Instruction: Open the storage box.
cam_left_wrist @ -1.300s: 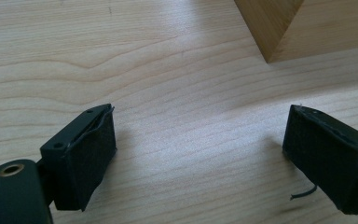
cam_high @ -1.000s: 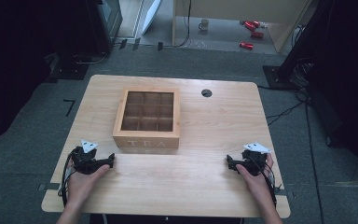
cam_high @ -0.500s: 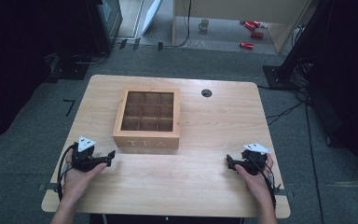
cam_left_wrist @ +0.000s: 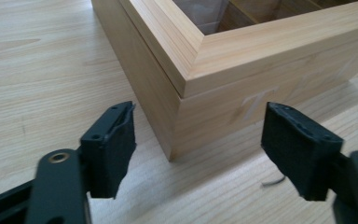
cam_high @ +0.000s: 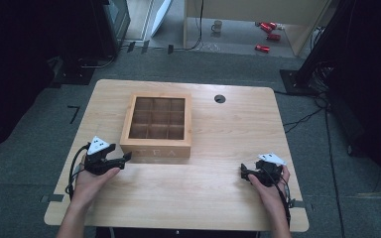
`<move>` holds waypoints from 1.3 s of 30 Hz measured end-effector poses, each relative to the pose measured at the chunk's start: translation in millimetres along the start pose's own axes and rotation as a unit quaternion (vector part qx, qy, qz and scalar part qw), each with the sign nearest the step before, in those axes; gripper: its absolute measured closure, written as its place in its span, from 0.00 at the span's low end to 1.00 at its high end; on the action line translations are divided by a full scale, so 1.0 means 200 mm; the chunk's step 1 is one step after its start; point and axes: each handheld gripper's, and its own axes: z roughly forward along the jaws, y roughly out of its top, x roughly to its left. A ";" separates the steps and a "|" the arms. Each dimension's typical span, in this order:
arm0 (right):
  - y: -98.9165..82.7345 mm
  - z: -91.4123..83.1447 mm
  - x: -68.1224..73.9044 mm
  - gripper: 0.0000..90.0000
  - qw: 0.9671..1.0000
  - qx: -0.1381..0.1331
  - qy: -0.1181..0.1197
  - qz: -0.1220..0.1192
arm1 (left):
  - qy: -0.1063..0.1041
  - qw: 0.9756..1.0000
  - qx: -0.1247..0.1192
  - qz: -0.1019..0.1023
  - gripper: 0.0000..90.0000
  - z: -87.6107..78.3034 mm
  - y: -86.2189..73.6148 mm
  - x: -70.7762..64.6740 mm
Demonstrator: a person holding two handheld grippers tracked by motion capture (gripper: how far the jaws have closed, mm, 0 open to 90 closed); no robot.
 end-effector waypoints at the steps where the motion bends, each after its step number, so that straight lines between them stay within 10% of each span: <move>1: 0.00 -0.01 0.02 0.16 1.000 -0.001 -0.006 0.000 | -0.001 1.000 -0.001 -0.003 0.33 0.01 0.00 0.00; 11: 0.12 -0.11 0.22 0.17 0.998 -0.041 0.049 0.010 | -0.012 1.000 -0.011 -0.013 0.51 0.04 0.02 0.00; 39: 0.41 -0.11 0.74 0.17 0.989 -0.060 0.124 -0.050 | -0.033 0.999 -0.013 -0.039 0.56 0.03 0.02 0.03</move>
